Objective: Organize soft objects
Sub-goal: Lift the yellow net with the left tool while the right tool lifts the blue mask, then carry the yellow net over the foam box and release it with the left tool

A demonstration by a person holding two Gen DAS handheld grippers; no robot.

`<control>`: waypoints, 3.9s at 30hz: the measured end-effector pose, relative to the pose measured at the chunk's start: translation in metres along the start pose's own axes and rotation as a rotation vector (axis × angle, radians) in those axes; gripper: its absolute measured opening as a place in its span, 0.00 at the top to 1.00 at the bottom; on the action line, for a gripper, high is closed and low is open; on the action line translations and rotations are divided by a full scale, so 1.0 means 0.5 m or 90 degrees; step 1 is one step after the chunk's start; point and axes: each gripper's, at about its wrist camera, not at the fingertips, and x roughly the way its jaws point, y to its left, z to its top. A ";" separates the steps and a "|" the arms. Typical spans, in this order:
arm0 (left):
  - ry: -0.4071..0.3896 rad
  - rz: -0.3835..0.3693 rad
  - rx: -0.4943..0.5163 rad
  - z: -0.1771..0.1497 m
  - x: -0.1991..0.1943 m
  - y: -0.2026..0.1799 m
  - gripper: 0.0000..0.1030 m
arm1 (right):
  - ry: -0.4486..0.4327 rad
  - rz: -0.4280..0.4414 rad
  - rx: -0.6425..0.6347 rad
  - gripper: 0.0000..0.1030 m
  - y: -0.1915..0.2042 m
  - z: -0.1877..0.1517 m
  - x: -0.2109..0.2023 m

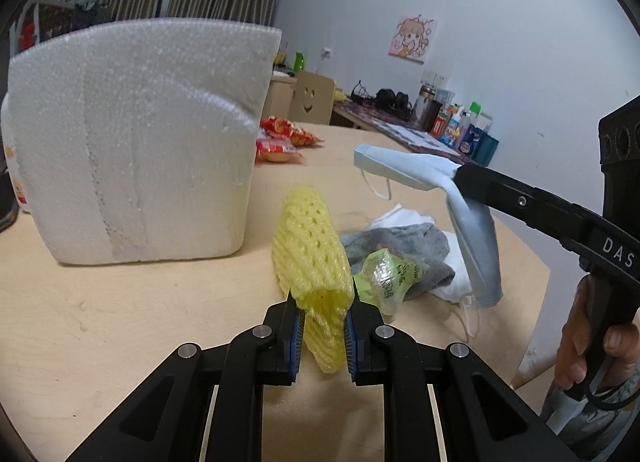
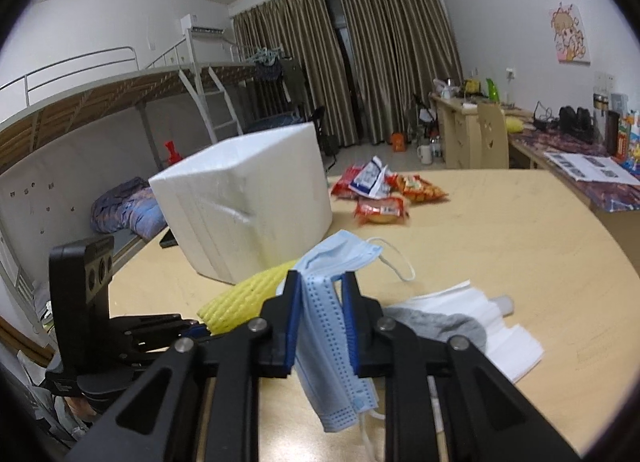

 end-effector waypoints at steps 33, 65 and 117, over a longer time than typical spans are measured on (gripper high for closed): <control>-0.149 0.071 0.033 0.037 -0.208 -0.034 0.91 | -0.118 0.000 -0.012 0.77 0.037 0.023 -0.129; -0.291 0.213 0.042 -0.002 -0.468 -0.037 0.91 | -0.184 0.104 -0.089 0.77 0.170 0.055 -0.156; -0.186 0.180 0.036 0.272 -0.253 0.133 0.91 | -0.136 0.127 -0.092 0.77 0.176 0.219 0.039</control>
